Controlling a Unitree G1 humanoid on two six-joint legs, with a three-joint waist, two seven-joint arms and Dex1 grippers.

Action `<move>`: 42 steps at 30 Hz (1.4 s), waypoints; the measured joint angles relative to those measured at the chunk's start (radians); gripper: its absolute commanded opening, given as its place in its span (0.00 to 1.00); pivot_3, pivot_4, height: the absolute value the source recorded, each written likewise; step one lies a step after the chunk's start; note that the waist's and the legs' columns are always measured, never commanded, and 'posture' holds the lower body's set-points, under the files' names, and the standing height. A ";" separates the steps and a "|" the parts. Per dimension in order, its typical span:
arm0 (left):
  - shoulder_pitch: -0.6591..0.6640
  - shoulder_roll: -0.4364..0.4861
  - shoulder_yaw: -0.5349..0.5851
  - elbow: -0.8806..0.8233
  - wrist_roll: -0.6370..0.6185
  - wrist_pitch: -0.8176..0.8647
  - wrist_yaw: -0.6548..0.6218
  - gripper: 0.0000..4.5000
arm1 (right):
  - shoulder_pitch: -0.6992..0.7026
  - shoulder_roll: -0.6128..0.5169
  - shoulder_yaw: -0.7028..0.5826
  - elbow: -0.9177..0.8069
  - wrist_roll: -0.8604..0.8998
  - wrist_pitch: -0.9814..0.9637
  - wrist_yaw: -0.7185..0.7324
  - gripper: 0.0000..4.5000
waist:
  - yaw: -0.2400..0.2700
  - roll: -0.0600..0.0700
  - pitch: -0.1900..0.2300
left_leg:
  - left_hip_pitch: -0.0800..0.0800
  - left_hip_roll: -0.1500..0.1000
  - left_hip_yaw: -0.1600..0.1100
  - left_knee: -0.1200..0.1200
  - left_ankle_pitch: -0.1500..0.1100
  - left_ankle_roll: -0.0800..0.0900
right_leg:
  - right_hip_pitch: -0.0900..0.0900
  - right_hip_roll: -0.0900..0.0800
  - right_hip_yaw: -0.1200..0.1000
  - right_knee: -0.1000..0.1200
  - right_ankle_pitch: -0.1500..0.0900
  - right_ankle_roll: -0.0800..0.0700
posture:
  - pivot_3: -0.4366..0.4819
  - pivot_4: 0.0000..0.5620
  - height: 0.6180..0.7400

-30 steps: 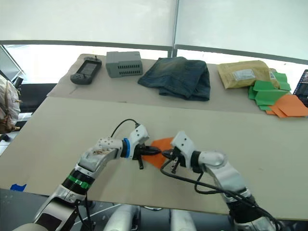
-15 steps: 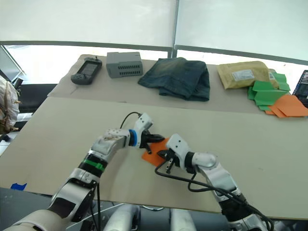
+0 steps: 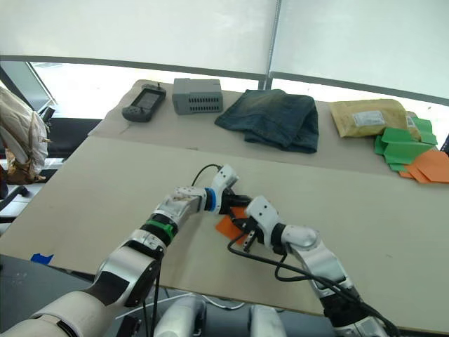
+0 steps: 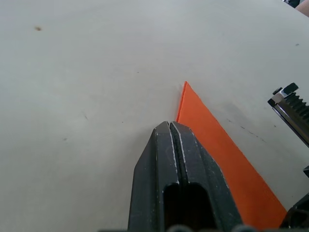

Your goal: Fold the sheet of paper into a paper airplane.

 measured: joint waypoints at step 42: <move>0.448 0.455 0.111 -1.091 -0.220 0.521 0.015 0.01 | -0.056 -0.044 -0.033 -0.021 0.037 0.071 0.020 0.00 | -0.059 0.001 0.001 | -0.018 0.001 -0.008 -0.006 0.005 0.008 | -0.018 -0.002 0.001 0.006 -0.001 0.005 | 0.48 0.27 0.91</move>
